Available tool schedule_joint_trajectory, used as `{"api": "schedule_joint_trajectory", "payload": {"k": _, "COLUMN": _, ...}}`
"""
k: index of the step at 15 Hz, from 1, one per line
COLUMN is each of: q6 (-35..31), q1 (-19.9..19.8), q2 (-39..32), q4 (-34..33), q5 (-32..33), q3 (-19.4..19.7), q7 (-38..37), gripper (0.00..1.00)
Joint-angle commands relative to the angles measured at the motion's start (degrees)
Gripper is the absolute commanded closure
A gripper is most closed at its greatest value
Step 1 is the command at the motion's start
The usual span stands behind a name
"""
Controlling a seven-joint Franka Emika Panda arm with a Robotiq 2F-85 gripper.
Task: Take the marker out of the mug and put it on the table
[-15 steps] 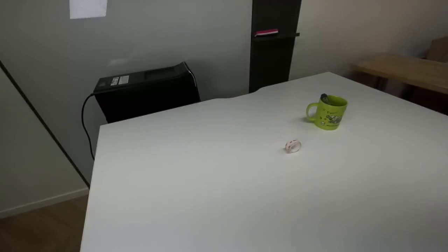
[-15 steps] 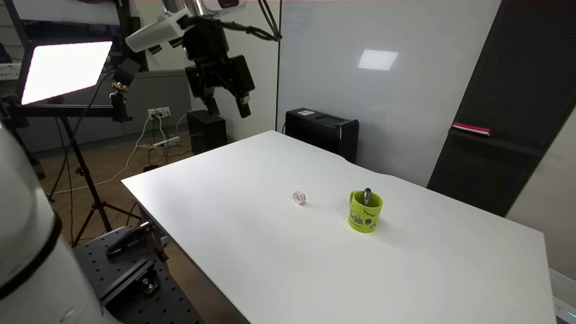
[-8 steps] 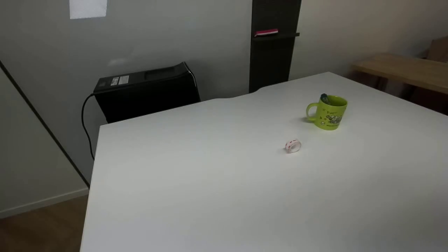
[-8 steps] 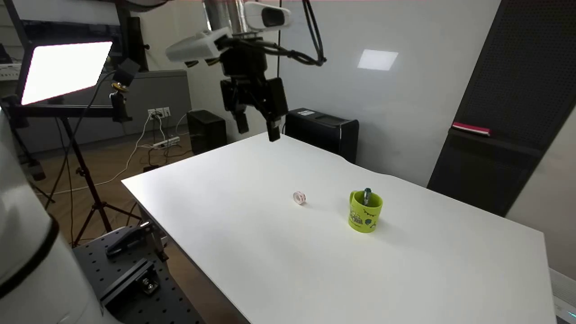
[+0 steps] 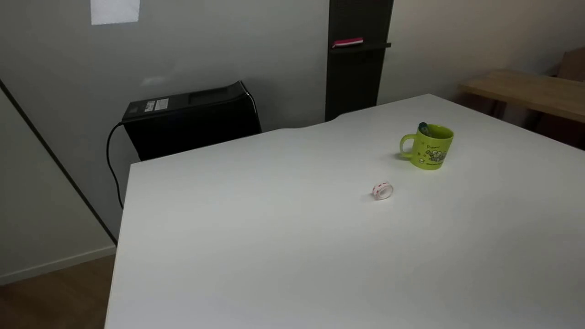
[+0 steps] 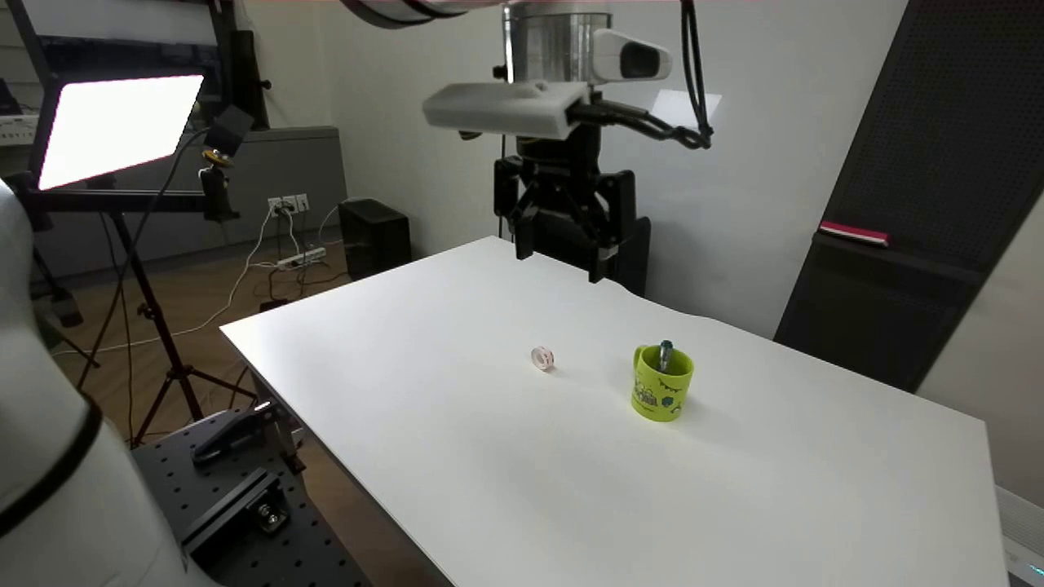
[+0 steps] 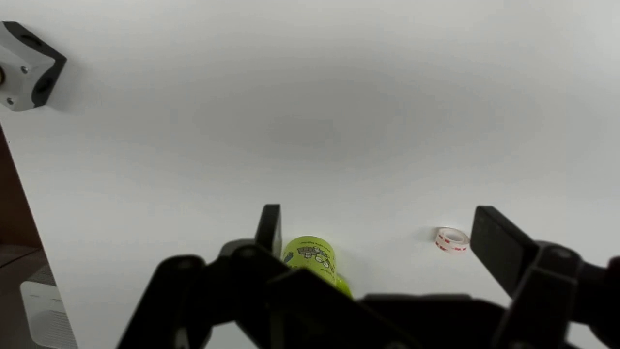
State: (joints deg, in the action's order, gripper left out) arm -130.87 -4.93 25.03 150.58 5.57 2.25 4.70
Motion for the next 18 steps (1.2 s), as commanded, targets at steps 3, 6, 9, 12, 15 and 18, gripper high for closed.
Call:
{"api": "schedule_joint_trajectory", "payload": {"k": 3, "q6": 6.28, "q1": 3.07, "q2": -13.37, "q4": -15.31, "q5": -7.44, "q3": 6.26, "q7": 16.18, "gripper": 0.0}}
{"api": "schedule_joint_trajectory", "payload": {"k": 6, "q6": 12.81, "q1": 3.06, "q2": -18.37, "q4": -22.57, "q5": -15.1, "q3": 8.7, "q7": 26.67, "gripper": 0.0}}
{"api": "schedule_joint_trajectory", "payload": {"k": 9, "q6": 20.25, "q1": 1.23, "q2": -23.11, "q4": -29.62, "q5": -19.03, "q3": 9.66, "q7": 33.03, "gripper": 0.0}}
{"api": "schedule_joint_trajectory", "payload": {"k": 12, "q6": 19.08, "q1": -0.19, "q2": -21.1, "q4": -27.12, "q5": -17.38, "q3": 8.36, "q7": 31.07, "gripper": 0.0}}
{"api": "schedule_joint_trajectory", "payload": {"k": 15, "q6": 20.14, "q1": -0.69, "q2": -23.02, "q4": -29.15, "q5": -17.49, "q3": 8.3, "q7": 31.37, "gripper": 0.0}}
{"api": "schedule_joint_trajectory", "payload": {"k": 18, "q6": 20.33, "q1": -0.69, "q2": -23.25, "q4": -29.38, "q5": -17.52, "q3": 8.25, "q7": 31.37, "gripper": 0.0}}
